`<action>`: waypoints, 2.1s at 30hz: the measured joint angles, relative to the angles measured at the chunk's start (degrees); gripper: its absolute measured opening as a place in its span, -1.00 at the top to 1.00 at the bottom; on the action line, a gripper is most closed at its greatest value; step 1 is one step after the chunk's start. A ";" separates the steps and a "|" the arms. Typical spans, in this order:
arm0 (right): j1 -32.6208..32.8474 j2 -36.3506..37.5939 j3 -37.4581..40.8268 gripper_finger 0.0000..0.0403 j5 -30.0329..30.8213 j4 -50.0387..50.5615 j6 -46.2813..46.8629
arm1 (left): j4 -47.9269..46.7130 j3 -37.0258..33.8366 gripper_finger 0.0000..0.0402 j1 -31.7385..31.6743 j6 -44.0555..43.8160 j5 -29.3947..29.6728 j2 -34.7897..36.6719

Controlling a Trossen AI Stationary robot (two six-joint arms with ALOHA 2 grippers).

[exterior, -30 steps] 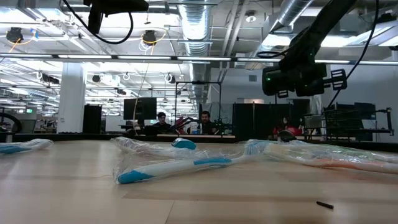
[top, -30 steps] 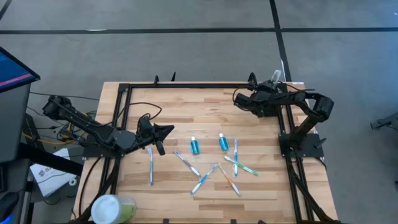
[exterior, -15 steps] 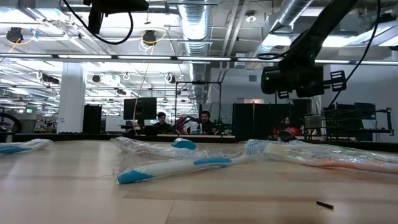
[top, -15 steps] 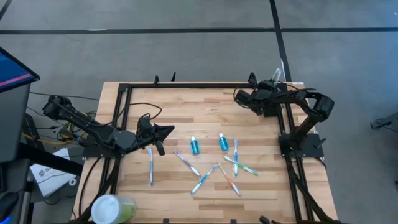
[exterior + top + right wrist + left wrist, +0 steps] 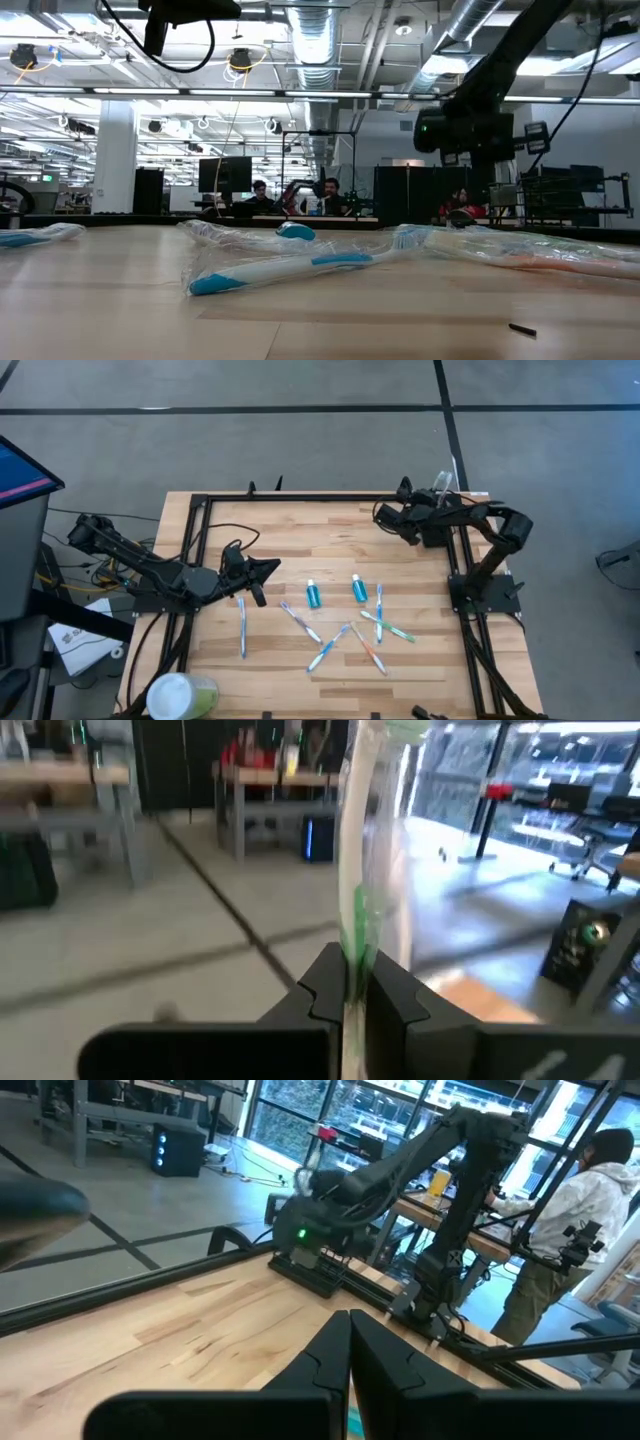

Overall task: Pick & Place toothbrushing station
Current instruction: Put the top green toothbrush into the left section of wire organizer

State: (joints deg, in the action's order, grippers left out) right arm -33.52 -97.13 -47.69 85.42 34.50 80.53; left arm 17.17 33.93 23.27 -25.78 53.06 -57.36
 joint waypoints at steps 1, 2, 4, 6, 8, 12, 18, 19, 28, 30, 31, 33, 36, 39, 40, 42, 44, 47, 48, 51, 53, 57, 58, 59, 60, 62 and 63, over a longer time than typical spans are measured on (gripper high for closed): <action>-0.23 -1.30 0.03 0.95 -1.12 -0.54 0.39 | 0.00 0.00 0.99 0.00 0.00 0.00 0.00; -0.33 -2.60 0.03 0.95 -1.55 -1.24 0.73 | 0.00 0.00 0.99 0.00 0.00 -0.01 0.00; -0.22 -4.85 0.01 0.95 -1.57 -1.12 0.75 | 0.00 0.00 0.99 0.00 0.00 -0.45 0.00; 0.00 -5.98 0.03 0.95 -2.01 -0.95 2.34 | -0.02 0.00 0.99 0.00 0.00 -1.08 0.00; 0.57 -6.35 0.01 0.95 -2.10 -0.52 4.51 | -0.02 0.00 0.99 0.00 0.00 -1.40 0.00; 1.25 -6.32 0.01 0.95 -2.31 -0.46 5.01 | -0.05 0.01 0.99 0.00 0.00 -1.38 0.00; 1.09 -5.95 0.01 0.95 -2.56 -0.32 5.03 | -0.03 0.01 0.99 0.00 -0.20 -1.37 0.00; 1.09 -5.53 0.01 0.95 -2.56 -0.06 5.03 | -0.04 0.01 0.99 0.00 -0.20 -1.37 0.00; 0.35 -2.46 -0.03 0.95 -1.23 1.21 4.77 | 0.00 0.02 0.99 0.00 -1.46 -1.31 0.00; -0.15 -3.39 -0.03 0.95 -1.66 0.93 4.75 | 0.02 0.00 0.99 0.00 -1.58 -1.28 0.00; -0.31 -3.91 -0.03 0.95 -2.08 0.92 4.75 | 0.07 0.00 0.99 0.00 -1.62 -1.22 0.00; -0.46 -4.84 -0.03 0.95 -2.96 0.82 4.90 | 0.15 0.02 0.99 0.00 -1.64 -1.14 0.00; -0.34 -5.61 0.03 0.95 -3.22 1.16 5.91 | 0.22 0.00 0.99 0.00 -1.64 -1.14 0.00; 0.18 -5.55 0.01 0.95 -2.77 1.27 5.95 | 0.36 0.02 0.99 0.00 -1.69 -1.16 0.00; 0.15 -5.27 0.01 0.95 -2.79 1.31 5.95 | 0.41 0.00 0.99 0.00 -1.69 -1.16 0.00; 0.05 -4.79 0.01 0.95 -2.30 1.32 6.04 | 0.44 0.00 0.99 0.00 -1.68 -1.16 0.00; 0.13 -4.52 0.01 0.95 -2.14 1.69 6.06 | 0.46 0.01 0.99 0.00 -1.68 -1.17 0.00; 0.04 -4.32 -0.01 0.95 -1.67 1.59 6.08 | 0.46 0.01 0.99 0.00 -1.64 -1.18 0.00; 0.02 -4.62 -0.01 0.95 -1.81 1.17 6.07 | 0.46 0.01 0.99 0.01 -1.64 -1.18 0.00; -0.32 -5.48 0.05 0.95 -2.76 0.65 6.08 | 0.44 0.01 0.99 0.02 -1.62 -1.31 0.00; -0.37 -5.44 -0.03 0.95 -2.84 0.63 6.08 | 0.46 0.02 0.99 0.04 -1.60 -1.38 0.00; -0.24 -4.27 0.00 0.95 -1.96 1.46 6.08 | 0.44 0.02 0.99 0.30 -1.51 -1.38 0.00; -0.24 -4.23 -0.03 0.95 -1.74 1.23 6.08 | 0.44 0.00 0.99 0.31 -1.49 -1.38 0.00; -0.28 -4.34 -0.03 0.95 -1.99 1.10 6.08 | 0.44 0.02 0.99 0.31 -1.49 -1.37 0.00; -0.54 -4.36 -0.01 0.95 -2.66 0.94 6.08 | 0.44 0.01 0.99 0.31 -1.43 -1.38 0.00; -0.74 -4.36 -0.01 0.95 -2.92 1.02 6.08 | 0.44 0.02 0.99 0.31 -1.37 -1.36 0.00; -0.48 -4.36 -0.01 0.95 -2.86 1.58 6.10 | 0.44 0.01 0.99 0.31 -1.36 -1.36 0.00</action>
State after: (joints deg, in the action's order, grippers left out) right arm -34.00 -101.49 -47.70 82.56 36.08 86.63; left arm 17.61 33.95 23.57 -27.14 51.70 -57.36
